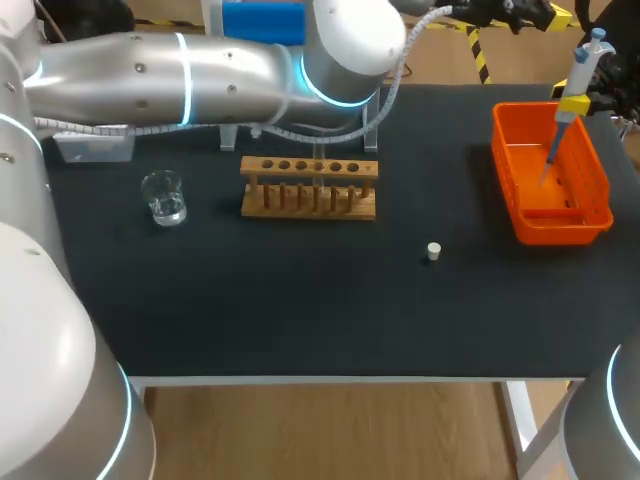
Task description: Invert the test tube, pick up the pipette, mount the tip to pipette, aspirate from beaker and dispense into the tube, eject the tip, return the pipette, and cap with the stopper.
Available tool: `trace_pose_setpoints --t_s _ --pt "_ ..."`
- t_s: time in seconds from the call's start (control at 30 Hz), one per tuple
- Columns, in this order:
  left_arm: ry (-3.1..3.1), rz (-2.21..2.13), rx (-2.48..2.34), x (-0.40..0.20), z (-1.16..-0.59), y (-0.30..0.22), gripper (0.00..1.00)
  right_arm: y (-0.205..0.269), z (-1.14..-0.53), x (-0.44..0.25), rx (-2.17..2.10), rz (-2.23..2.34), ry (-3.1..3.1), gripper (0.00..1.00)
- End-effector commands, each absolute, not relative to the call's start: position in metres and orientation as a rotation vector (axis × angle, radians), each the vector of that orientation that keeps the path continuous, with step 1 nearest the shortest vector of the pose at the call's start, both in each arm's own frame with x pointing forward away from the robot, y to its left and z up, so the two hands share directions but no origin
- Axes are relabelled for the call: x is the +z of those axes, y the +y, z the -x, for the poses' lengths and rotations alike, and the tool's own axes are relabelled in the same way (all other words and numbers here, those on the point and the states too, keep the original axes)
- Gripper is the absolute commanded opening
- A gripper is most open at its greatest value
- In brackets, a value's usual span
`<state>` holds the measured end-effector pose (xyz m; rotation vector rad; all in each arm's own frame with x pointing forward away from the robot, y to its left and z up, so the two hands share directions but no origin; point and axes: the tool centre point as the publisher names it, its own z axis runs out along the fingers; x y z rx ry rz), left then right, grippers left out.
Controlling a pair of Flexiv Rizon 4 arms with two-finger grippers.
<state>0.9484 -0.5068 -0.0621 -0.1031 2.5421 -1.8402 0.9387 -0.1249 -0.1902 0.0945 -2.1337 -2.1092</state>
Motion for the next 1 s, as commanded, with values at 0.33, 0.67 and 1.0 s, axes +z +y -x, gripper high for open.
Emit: trace_pose_setpoints --t_s 0.33,0.67,1.0 --pt "2.499 0.133 -1.909 -0.077 -0.956 -0.518 0.00 -0.126 -0.940 -0.190 -2.106 -0.099 -2.132 0.00" --pt "2.512 0.137 -1.932 -0.083 -0.957 -0.526 0.00 -0.126 -0.940 -0.190 -2.106 -0.099 -2.132 0.00" --pt "2.513 0.147 -1.958 -0.090 -0.957 -0.533 0.00 -0.126 -0.940 -0.190 -2.106 -0.099 -2.132 0.00"
